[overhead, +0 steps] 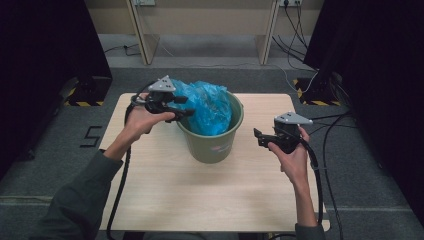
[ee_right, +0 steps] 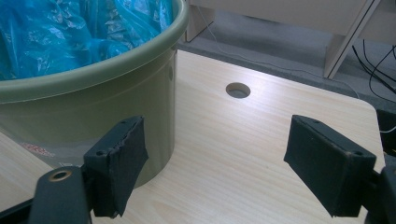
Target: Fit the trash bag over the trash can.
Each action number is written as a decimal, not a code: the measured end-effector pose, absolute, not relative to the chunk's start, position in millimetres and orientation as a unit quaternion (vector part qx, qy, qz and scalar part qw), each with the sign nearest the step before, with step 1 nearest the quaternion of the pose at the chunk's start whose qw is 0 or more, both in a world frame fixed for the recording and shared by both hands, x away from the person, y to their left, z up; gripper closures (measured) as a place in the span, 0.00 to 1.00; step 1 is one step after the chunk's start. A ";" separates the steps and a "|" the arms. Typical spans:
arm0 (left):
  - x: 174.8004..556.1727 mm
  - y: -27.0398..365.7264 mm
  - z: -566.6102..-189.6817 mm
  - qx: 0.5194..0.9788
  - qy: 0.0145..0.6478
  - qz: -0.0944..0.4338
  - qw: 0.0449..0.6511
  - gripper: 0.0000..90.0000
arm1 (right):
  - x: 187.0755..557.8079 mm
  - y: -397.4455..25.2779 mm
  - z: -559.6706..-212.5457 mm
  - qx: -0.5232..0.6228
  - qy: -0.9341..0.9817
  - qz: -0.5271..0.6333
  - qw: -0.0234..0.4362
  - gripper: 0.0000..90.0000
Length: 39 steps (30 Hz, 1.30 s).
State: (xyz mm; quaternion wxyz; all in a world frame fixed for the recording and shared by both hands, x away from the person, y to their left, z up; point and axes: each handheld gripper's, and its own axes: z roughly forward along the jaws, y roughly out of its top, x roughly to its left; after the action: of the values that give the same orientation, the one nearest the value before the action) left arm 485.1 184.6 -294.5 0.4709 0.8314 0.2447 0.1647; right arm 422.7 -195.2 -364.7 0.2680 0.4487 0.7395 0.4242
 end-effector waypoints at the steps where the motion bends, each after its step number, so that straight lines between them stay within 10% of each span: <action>1: 485.1 184.6 -294.5 0.831 0.245 0.165 0.471 0.45 | 422.5 -195.5 -364.9 0.448 0.740 0.424 0.268 0.23; 12: 549.0 189.4 -312.7 0.813 0.362 0.183 0.418 0.30 | 425.4 -191.9 -369.1 0.447 0.744 0.421 0.262 0.23; 26: 546.6 174.8 -317.8 0.822 0.309 0.242 0.414 0.91 | 425.8 -197.2 -368.3 0.452 0.743 0.417 0.265 0.23; 39: 478.5 121.2 -326.7 0.870 0.183 0.198 0.412 0.79 | 434.1 -184.5 -338.2 0.438 0.730 0.453 0.267 0.24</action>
State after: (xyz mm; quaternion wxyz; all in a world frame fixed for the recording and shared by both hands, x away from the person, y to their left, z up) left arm 478.5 121.2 -326.7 0.4121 0.8704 0.1825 0.1982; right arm 434.1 -184.5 -338.2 0.2674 0.4375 0.7296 0.4526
